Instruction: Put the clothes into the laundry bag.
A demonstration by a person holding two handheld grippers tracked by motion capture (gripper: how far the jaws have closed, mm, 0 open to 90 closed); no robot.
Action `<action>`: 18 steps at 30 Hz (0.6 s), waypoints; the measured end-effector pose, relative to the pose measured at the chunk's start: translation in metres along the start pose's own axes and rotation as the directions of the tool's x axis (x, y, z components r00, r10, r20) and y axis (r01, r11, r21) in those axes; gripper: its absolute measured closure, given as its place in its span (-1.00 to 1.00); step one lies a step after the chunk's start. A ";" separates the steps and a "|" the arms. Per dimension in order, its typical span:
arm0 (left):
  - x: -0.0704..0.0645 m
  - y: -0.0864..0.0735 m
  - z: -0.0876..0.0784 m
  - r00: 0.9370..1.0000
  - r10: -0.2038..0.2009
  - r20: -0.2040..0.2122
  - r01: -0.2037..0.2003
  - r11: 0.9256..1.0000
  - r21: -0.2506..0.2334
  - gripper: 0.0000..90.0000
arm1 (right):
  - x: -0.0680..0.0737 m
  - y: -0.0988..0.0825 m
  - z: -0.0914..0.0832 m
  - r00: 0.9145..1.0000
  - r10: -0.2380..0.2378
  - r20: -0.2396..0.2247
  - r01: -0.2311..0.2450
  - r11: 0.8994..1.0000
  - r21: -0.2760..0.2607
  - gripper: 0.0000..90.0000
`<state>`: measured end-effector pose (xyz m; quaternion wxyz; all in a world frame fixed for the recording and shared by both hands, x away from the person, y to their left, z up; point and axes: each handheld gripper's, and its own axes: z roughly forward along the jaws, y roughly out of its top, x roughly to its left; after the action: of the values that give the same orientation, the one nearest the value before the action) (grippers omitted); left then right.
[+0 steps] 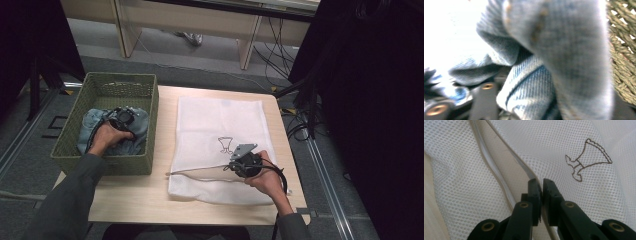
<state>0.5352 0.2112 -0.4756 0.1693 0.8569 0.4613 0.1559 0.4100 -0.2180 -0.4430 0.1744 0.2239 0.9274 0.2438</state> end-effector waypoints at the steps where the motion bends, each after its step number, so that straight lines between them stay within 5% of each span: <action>1: 0.001 -0.001 -0.001 1.000 0.001 0.001 -0.001 1.000 -0.011 0.20 | 0.001 0.000 -0.001 1.000 0.019 0.000 -0.019 1.000 0.004 0.89; 4: 0.006 -0.005 -0.008 1.000 -0.015 0.020 0.016 0.999 -0.040 0.36 | -0.002 0.000 0.000 1.000 -0.022 0.002 0.022 1.000 -0.015 0.90; 10: 0.009 -0.008 -0.021 0.999 -0.028 0.041 0.032 0.995 -0.091 0.43 | -0.001 0.000 -0.002 1.000 0.020 0.000 -0.020 1.000 -0.010 0.90; 12: 0.014 -0.011 -0.037 0.995 -0.070 0.078 0.083 0.982 -0.172 0.44 | -0.002 -0.001 -0.003 0.999 0.035 -0.003 -0.035 0.999 -0.010 0.90; 14: 0.018 -0.012 -0.051 0.993 -0.080 0.087 0.097 0.972 -0.215 0.44 | -0.004 0.000 -0.003 1.000 -0.006 0.008 0.006 1.000 -0.025 0.90; 17: 0.022 -0.015 -0.071 0.990 -0.097 0.103 0.123 0.953 -0.278 0.44 | -0.002 0.000 -0.003 1.000 0.024 0.003 -0.024 1.000 -0.014 0.90; 18: 0.024 -0.017 -0.080 0.987 -0.106 0.121 0.140 0.939 -0.314 0.45 | -0.002 0.000 -0.003 1.000 0.023 0.004 -0.023 1.000 -0.014 0.90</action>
<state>0.5016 0.2524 -0.4084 0.3395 0.7941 0.4731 0.1742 0.4106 -0.2205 -0.4398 0.1753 0.2339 0.9226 0.2516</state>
